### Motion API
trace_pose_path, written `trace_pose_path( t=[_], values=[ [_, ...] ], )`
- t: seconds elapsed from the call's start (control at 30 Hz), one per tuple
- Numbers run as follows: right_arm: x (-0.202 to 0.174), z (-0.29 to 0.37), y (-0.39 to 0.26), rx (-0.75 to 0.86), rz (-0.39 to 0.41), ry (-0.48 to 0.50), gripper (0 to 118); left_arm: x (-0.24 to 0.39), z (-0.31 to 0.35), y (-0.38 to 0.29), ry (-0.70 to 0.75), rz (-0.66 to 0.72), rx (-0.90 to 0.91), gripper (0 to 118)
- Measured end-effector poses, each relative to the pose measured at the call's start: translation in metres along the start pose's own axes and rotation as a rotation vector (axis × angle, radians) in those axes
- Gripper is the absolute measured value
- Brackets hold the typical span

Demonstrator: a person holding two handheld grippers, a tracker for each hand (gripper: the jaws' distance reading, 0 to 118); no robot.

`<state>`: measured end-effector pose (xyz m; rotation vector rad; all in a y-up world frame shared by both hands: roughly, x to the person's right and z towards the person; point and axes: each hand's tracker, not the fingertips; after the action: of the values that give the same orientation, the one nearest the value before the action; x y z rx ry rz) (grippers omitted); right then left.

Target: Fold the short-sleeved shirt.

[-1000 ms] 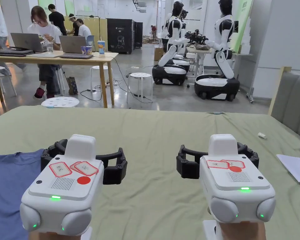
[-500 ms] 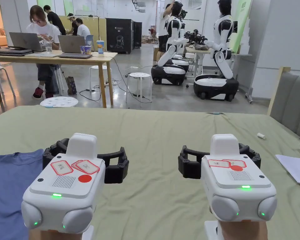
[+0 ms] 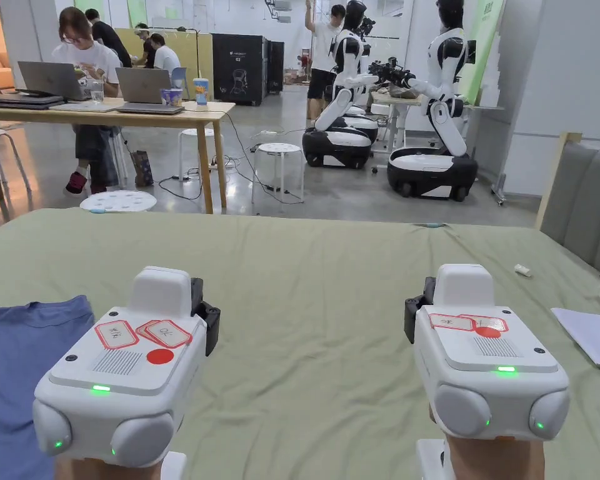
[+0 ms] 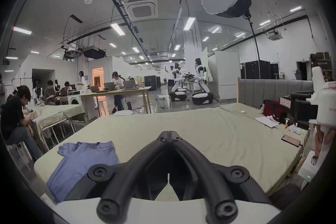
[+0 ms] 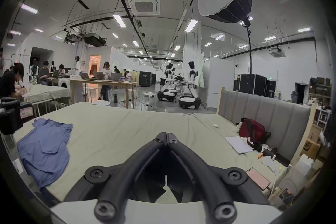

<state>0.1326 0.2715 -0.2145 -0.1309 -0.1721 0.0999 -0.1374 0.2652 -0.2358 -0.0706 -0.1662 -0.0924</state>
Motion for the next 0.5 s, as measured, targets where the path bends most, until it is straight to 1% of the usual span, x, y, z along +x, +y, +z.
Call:
trace_pose_path(
  t=[0.03, 0.07, 0.1, 0.2, 0.33, 0.4, 0.5],
  values=[
    [-0.004, 0.0, 0.001, 0.002, 0.007, -0.005, 0, -0.002, 0.002, 0.002, 0.02, 0.011, 0.004, 0],
    [-0.007, 0.0, 0.002, 0.0, 0.009, 0.011, 0, -0.006, 0.002, 0.003, 0.025, 0.015, 0.004, 0],
    [-0.012, -0.004, 0.004, -0.009, 0.01, 0.044, 0, -0.01, 0.003, 0.004, 0.03, 0.016, 0.003, 0],
    [-0.041, -0.008, 0.008, -0.005, 0.023, 0.101, 0, -0.033, 0.012, 0.004, 0.121, -0.003, -0.008, 0],
    [-0.098, -0.015, 0.015, -0.003, 0.026, 0.242, 0, -0.083, 0.032, 0.001, 0.244, 0.005, -0.03, 0],
    [-0.137, -0.017, 0.019, 0.002, 0.049, 0.323, 0, -0.115, 0.047, -0.002, 0.327, 0.025, -0.045, 0],
    [-0.186, -0.017, 0.023, 0.004, 0.046, 0.435, 0, -0.158, 0.071, -0.009, 0.442, 0.04, -0.067, 0]
  ],
)
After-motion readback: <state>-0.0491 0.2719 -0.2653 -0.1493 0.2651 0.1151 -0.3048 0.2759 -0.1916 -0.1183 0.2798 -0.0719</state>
